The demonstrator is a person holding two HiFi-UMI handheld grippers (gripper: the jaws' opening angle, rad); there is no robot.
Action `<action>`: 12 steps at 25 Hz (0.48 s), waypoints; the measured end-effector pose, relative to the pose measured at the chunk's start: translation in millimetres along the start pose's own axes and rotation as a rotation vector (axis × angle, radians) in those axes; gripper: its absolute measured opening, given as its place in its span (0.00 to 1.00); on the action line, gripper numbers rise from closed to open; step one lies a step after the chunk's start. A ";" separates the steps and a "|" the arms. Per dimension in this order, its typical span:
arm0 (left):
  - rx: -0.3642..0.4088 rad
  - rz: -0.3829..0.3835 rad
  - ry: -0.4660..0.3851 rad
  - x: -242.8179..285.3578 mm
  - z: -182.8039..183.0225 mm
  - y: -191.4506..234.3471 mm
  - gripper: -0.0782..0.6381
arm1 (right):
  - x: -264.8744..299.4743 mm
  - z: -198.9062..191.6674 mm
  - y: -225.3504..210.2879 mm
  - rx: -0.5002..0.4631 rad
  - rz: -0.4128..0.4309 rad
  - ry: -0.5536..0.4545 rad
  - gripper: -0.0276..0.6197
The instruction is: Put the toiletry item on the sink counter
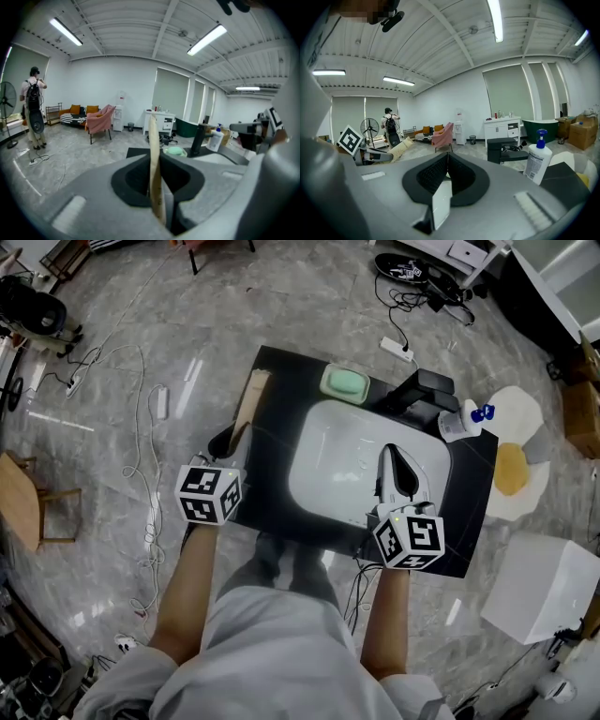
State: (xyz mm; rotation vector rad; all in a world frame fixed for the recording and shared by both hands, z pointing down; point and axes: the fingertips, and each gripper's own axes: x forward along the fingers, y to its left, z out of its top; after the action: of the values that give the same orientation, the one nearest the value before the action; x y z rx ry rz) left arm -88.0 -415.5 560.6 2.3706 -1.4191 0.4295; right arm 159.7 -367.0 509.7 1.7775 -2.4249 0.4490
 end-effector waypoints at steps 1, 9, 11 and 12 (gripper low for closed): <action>-0.004 0.001 0.011 3.5 -3.5 0.4 0.18 | 0.8 0.3 -1.8 0.001 0.000 0.000 0.05; -0.009 0.002 0.102 18.4 -34.8 2.6 0.18 | -3.7 -0.1 -2.5 -0.001 0.000 -0.002 0.05; -0.009 0.000 0.129 24.3 -43.8 1.7 0.18 | -3.3 -1.7 -3.6 -0.001 -0.001 -0.001 0.05; -0.007 -0.002 0.143 27.2 -48.4 1.0 0.18 | -3.0 -2.5 -4.2 -0.001 -0.001 0.001 0.05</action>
State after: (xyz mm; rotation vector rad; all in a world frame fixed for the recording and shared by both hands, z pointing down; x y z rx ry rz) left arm -80.4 -416.0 615.6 2.2854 -1.3520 0.5794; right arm 164.4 -364.7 512.0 1.7779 -2.4230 0.4489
